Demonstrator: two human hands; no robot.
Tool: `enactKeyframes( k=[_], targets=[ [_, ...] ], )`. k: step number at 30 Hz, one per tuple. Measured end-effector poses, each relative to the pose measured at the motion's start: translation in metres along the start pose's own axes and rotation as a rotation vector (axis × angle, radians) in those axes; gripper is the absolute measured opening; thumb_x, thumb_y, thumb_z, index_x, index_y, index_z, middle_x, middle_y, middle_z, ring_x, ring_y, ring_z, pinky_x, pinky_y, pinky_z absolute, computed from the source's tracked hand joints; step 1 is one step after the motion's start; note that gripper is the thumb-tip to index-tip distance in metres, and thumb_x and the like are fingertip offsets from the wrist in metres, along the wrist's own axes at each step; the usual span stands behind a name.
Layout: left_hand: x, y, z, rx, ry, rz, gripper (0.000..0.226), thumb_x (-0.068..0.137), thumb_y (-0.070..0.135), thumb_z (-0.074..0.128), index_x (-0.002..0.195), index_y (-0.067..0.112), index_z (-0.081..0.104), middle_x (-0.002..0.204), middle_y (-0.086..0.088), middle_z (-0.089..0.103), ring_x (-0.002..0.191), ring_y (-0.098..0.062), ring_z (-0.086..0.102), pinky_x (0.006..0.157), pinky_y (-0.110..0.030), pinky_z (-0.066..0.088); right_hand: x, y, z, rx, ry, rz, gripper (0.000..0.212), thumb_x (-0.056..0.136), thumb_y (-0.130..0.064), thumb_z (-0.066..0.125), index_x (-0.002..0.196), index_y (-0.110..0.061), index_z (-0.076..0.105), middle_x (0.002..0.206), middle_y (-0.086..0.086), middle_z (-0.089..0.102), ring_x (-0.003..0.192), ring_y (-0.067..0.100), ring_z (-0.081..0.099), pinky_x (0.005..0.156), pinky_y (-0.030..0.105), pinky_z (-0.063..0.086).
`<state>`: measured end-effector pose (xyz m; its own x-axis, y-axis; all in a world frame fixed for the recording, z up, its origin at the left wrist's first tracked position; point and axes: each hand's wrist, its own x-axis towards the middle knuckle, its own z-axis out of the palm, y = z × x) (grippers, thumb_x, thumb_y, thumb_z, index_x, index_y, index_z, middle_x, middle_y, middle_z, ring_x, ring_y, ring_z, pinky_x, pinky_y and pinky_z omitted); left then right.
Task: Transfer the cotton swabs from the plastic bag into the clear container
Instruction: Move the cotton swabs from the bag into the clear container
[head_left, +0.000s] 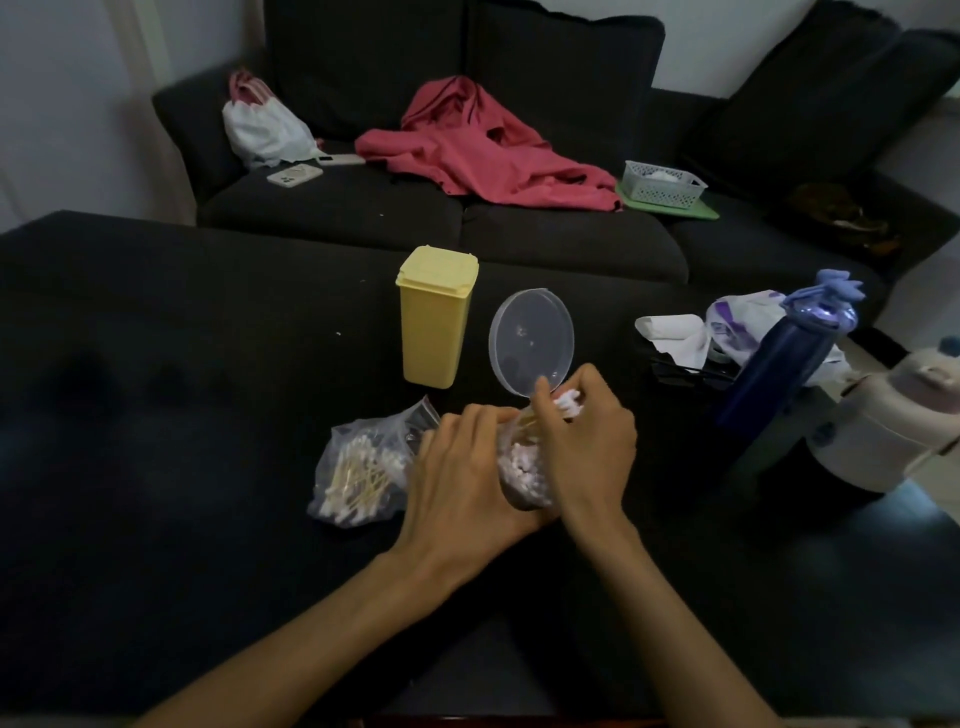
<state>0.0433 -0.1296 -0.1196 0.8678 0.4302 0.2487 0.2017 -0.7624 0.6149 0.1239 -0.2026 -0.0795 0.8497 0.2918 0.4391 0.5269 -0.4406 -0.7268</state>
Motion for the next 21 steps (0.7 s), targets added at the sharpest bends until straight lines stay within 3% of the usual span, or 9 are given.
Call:
enactKeyframes(
  k=[2,3,5,7,11,14,16,19,21],
  targets=[
    [0.001,0.001,-0.001,0.01,-0.138,-0.111,0.136,0.032,0.094,0.014,0.143,0.016,0.027,0.145,-0.006,0.032,0.132,-0.017,0.031,0.107,-0.024,0.016,-0.002,-0.004,0.005,-0.112,-0.096,-0.019,0.026,0.094,-0.046,0.041,0.087,-0.022,0.042,0.074,-0.007,0.053,0.068,0.009,0.058,0.07,0.027,0.049],
    [0.001,0.002,0.0,0.005,-0.11,-0.104,0.127,0.04,0.093,0.02,0.142,0.017,0.029,0.144,-0.006,0.034,0.131,-0.017,0.032,0.106,-0.024,0.016,-0.002,-0.005,0.008,-0.15,-0.124,-0.036,0.026,0.095,-0.048,0.033,0.088,-0.023,0.039,0.075,-0.007,0.053,0.071,0.011,0.057,0.076,0.03,0.048],
    [-0.001,0.002,-0.002,0.017,0.002,-0.023,0.09,0.069,0.074,0.05,0.139,0.021,0.032,0.139,-0.001,0.038,0.128,-0.015,0.035,0.11,-0.029,0.021,-0.003,-0.005,0.011,-0.182,-0.149,-0.082,0.028,0.096,-0.049,0.027,0.089,-0.025,0.039,0.08,-0.006,0.052,0.076,0.011,0.052,0.086,0.032,0.042],
    [-0.002,0.005,-0.005,0.067,-0.05,-0.054,0.078,0.082,0.052,0.06,0.142,0.02,0.023,0.144,-0.002,0.029,0.135,-0.017,0.027,0.113,-0.031,0.015,-0.003,-0.003,0.01,-0.197,-0.206,-0.097,0.032,0.092,-0.055,0.031,0.094,-0.025,0.042,0.09,-0.004,0.051,0.083,0.01,0.048,0.086,0.03,0.039],
    [0.005,0.004,-0.01,0.015,0.184,-0.036,0.071,0.064,0.042,0.079,0.122,0.022,0.043,0.116,0.008,0.049,0.111,-0.011,0.046,0.095,-0.024,0.034,0.003,0.002,-0.001,-0.207,-0.268,-0.119,0.066,0.079,-0.074,0.039,0.125,-0.026,0.041,0.112,-0.006,0.038,0.101,0.004,0.034,0.088,0.022,0.027],
    [0.007,0.001,-0.018,-0.197,0.058,-0.074,0.08,0.054,0.058,0.078,0.122,0.032,0.045,0.114,0.014,0.053,0.105,-0.005,0.051,0.094,-0.026,0.041,0.006,0.007,-0.014,-0.148,-0.297,-0.197,0.067,0.085,-0.063,0.025,0.143,-0.029,0.029,0.141,-0.006,0.031,0.123,0.0,0.026,0.101,0.019,0.017],
    [0.011,-0.001,-0.024,-0.259,0.0,-0.07,0.082,0.054,0.061,0.077,0.125,0.034,0.045,0.116,0.015,0.057,0.103,0.0,0.053,0.092,-0.024,0.044,0.004,0.009,-0.018,-0.09,-0.448,-0.25,0.065,0.09,-0.055,0.016,0.149,-0.027,0.015,0.155,-0.013,0.015,0.137,-0.008,0.008,0.112,0.017,0.003],
    [0.02,-0.005,-0.028,-0.236,-0.086,-0.046,0.078,0.064,0.048,0.079,0.132,0.028,0.045,0.121,0.01,0.059,0.101,0.001,0.051,0.093,-0.021,0.042,-0.002,0.012,-0.016,-0.125,-0.649,-0.268,0.061,0.094,-0.054,0.011,0.149,-0.028,0.002,0.157,-0.016,0.0,0.138,-0.012,-0.006,0.116,0.019,-0.006],
    [0.024,-0.005,-0.028,-0.272,-0.18,-0.096,0.087,0.062,0.057,0.076,0.134,0.018,0.046,0.124,0.004,0.057,0.105,-0.004,0.05,0.097,-0.024,0.039,-0.002,0.016,-0.015,-0.149,-0.694,-0.25,0.059,0.097,-0.052,0.012,0.149,-0.027,0.002,0.157,-0.014,-0.001,0.139,-0.009,-0.005,0.115,0.019,-0.004]
  ],
)
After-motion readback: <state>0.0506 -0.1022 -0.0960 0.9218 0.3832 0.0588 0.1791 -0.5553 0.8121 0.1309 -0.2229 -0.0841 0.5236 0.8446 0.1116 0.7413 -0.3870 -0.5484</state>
